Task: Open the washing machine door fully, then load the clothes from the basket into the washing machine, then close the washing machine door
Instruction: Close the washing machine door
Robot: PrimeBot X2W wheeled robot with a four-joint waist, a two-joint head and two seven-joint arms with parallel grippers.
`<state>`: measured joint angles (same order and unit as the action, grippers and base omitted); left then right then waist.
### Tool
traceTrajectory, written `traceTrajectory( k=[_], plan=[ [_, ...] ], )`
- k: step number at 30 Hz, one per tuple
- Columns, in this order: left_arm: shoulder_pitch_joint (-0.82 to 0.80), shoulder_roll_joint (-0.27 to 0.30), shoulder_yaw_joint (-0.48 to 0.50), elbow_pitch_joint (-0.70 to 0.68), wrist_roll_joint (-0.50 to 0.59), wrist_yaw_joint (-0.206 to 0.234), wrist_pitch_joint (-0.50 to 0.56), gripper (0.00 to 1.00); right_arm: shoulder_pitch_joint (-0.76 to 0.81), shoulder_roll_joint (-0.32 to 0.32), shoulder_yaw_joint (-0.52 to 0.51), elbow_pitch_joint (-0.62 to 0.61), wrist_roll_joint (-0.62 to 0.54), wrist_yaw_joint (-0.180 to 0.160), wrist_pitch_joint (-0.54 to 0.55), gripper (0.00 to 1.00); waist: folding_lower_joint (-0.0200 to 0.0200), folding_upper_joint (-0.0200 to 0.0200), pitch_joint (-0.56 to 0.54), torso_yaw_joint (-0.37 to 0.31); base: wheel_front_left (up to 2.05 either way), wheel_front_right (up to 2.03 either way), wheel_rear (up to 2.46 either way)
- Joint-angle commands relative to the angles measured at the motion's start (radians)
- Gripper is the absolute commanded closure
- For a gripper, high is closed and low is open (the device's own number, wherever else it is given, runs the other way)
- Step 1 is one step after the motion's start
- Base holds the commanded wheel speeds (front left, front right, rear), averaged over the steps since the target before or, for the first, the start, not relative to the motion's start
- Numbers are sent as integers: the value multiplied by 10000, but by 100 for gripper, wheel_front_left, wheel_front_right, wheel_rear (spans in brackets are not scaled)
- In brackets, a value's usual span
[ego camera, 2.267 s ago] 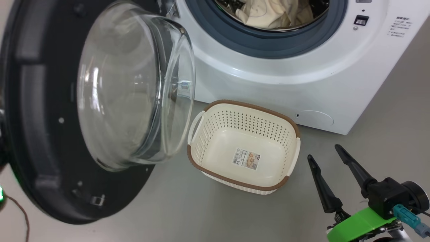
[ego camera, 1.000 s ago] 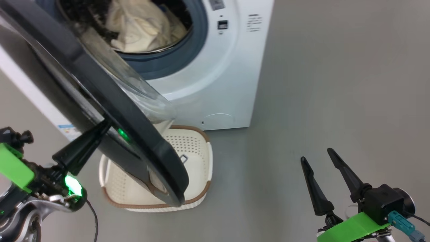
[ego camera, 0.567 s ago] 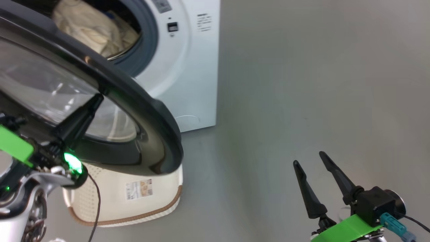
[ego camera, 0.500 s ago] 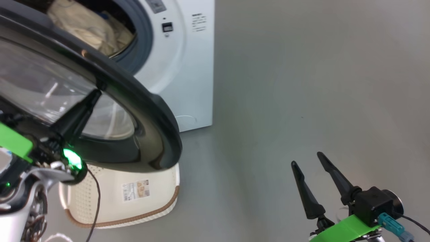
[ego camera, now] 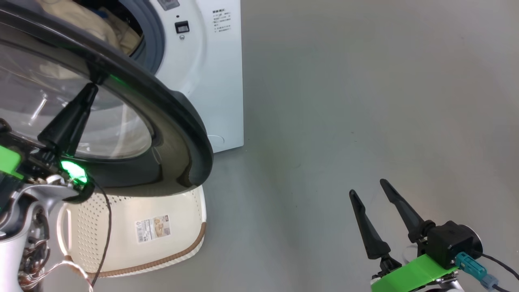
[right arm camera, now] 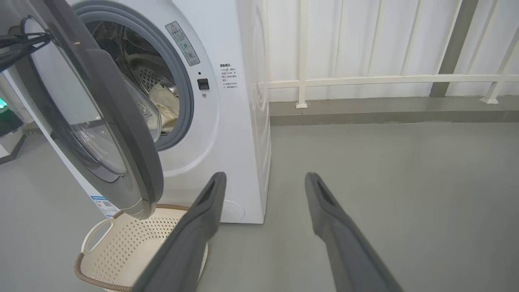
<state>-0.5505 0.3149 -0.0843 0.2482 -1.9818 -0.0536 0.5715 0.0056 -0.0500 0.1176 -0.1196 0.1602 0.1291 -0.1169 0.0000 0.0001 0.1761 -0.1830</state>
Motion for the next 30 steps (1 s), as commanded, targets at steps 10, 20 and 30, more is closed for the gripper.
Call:
traceTrajectory(
  k=[10, 20, 30],
  plan=[
    [1034, 371, 1241, -1069, -334, -535, -96, 100, -329, -3, -18, -209, 14, 16, -195, 0, 0, -1, 33, 344, 0, 0, 0],
    [3207, -601, 2075, -2468, 695, -752, -1585, 0, -173, -3, -292, -250, -135, 16, -113, 0, 0, -1, -150, 862, 0, 0, 0],
    [4559, -1575, 2494, -4313, 4685, -768, -4677, 0, 39, -3, -557, -436, -216, 16, 78, 0, 0, -1, -439, 1350, 0, 0, 0]
  ],
)
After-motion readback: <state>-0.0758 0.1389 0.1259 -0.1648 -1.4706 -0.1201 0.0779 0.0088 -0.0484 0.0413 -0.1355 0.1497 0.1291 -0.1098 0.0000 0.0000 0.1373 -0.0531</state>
